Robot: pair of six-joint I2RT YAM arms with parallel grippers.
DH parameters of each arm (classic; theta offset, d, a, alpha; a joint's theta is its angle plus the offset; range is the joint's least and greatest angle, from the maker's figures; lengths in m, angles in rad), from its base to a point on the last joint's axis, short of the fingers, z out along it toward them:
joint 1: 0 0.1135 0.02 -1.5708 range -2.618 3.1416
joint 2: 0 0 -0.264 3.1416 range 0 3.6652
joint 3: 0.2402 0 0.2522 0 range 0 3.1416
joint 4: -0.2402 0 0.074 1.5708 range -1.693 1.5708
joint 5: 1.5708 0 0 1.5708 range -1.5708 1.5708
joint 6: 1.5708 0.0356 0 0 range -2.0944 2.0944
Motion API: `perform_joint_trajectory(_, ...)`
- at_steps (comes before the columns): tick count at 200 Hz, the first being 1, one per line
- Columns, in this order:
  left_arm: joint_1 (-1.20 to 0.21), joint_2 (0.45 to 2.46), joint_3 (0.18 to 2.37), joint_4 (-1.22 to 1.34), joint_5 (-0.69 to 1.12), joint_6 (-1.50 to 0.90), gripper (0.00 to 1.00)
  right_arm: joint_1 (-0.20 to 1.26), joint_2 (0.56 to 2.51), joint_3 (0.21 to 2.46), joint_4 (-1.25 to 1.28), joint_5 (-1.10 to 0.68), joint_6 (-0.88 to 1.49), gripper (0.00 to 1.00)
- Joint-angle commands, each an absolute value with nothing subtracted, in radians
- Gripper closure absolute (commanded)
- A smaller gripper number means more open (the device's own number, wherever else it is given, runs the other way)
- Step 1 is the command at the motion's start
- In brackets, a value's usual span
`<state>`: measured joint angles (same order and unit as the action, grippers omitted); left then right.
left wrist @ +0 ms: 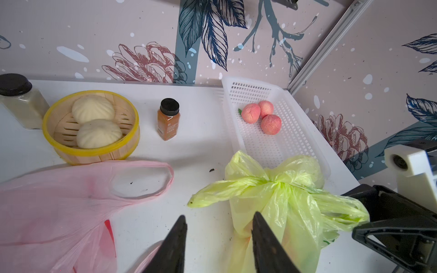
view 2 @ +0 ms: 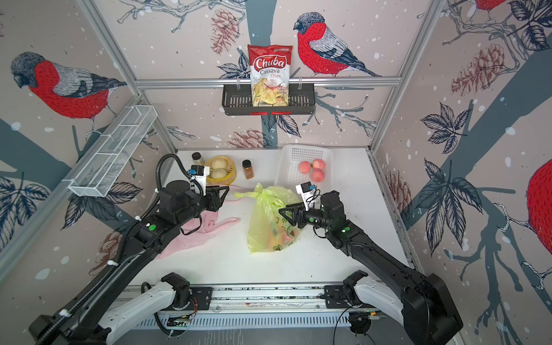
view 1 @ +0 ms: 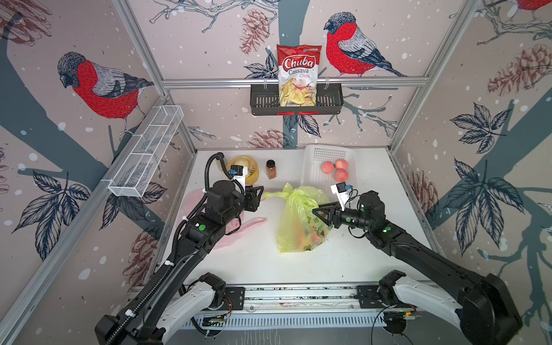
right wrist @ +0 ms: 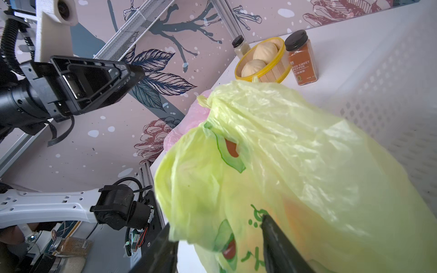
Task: Place the peach into a plastic bag & tie a knot
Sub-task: Tie the plastic bag at the center of the board.
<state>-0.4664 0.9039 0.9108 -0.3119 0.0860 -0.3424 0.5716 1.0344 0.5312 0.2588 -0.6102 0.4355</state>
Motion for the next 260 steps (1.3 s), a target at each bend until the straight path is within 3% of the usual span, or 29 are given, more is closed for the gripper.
perform_joint_trajectory(1,-0.508,0.945,0.934,-0.339,0.159,-0.380,0.58,0.589,1.052,0.551,0.285,-0.626,0.398,0.40)
perform_joint_trajectory(40,-0.643,1.024,0.913,-0.180,0.247,-0.479,0.55,0.655,1.058,0.577,0.204,-0.537,0.352,0.37)
perform_joint_trajectory(74,-0.670,1.063,0.919,-0.081,0.295,-0.577,0.56,0.672,1.043,0.578,0.195,-0.464,0.339,0.75)
perform_joint_trajectory(135,-0.693,1.161,0.949,-0.015,0.398,-0.716,0.60,0.712,1.090,0.630,0.267,-0.472,0.339,1.00)
perform_joint_trajectory(172,-0.726,1.125,0.977,-0.138,0.247,-0.528,0.58,0.744,1.150,0.677,0.298,-0.502,0.337,1.00)
perform_joint_trajectory(210,-0.726,1.029,0.945,-0.141,0.266,-0.498,0.36,0.756,1.204,0.724,0.320,-0.532,0.332,1.00)
perform_joint_trajectory(260,-0.726,1.079,0.975,-0.258,0.180,-0.488,0.33,0.779,1.282,0.772,0.333,-0.552,0.331,1.00)
